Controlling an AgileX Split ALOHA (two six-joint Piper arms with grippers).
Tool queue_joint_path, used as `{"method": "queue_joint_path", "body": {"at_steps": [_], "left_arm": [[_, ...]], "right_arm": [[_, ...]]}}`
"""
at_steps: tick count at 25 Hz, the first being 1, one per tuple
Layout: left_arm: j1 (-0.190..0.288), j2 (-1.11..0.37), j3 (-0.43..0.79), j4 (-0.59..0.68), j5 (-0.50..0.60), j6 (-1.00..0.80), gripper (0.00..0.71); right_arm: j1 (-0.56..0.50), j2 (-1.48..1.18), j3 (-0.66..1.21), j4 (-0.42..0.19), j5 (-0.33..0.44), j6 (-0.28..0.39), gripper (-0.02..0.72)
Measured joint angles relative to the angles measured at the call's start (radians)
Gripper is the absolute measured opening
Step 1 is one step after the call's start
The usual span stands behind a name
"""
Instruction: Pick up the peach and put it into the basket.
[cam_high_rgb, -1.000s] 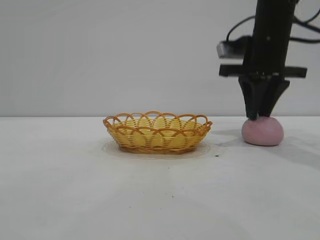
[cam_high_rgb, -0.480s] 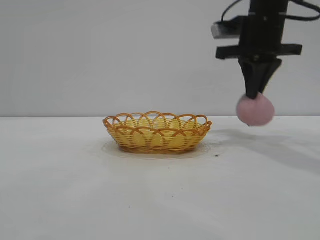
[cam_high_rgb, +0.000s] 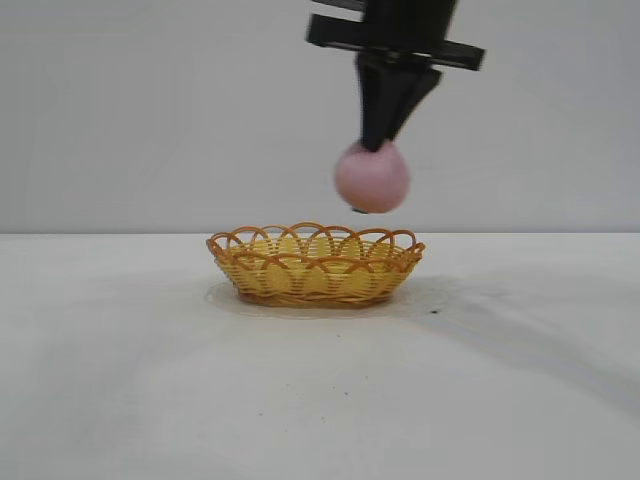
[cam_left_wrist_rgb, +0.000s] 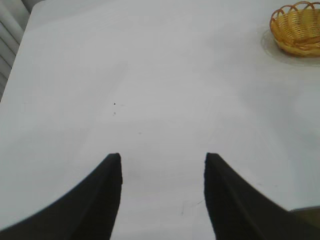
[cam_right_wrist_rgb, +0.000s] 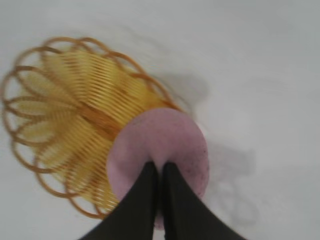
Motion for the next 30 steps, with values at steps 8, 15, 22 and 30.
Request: {"method": "queue_joint_path", "body": {"at_steps": [8, 15, 22, 30], "left_arm": [[0.0, 0.0, 0.0, 0.002, 0.0, 0.0, 0.328], [0.0, 0.0, 0.0, 0.002, 0.0, 0.0, 0.328], [0.0, 0.0, 0.0, 0.002, 0.0, 0.0, 0.328], [0.0, 0.0, 0.0, 0.002, 0.0, 0.0, 0.328]], "right_arm": [[0.0, 0.047, -0.009, 0.003, -0.056, 0.0, 0.155], [-0.004, 0.006, -0.02, 0.006, -0.028, 0.007, 0.362], [-0.1, -0.108, 0.049, 0.0, 0.101, 0.07, 0.387], [-0.366, -0.333, 0.353, -0.072, 0.088, 0.151, 0.387]]}}
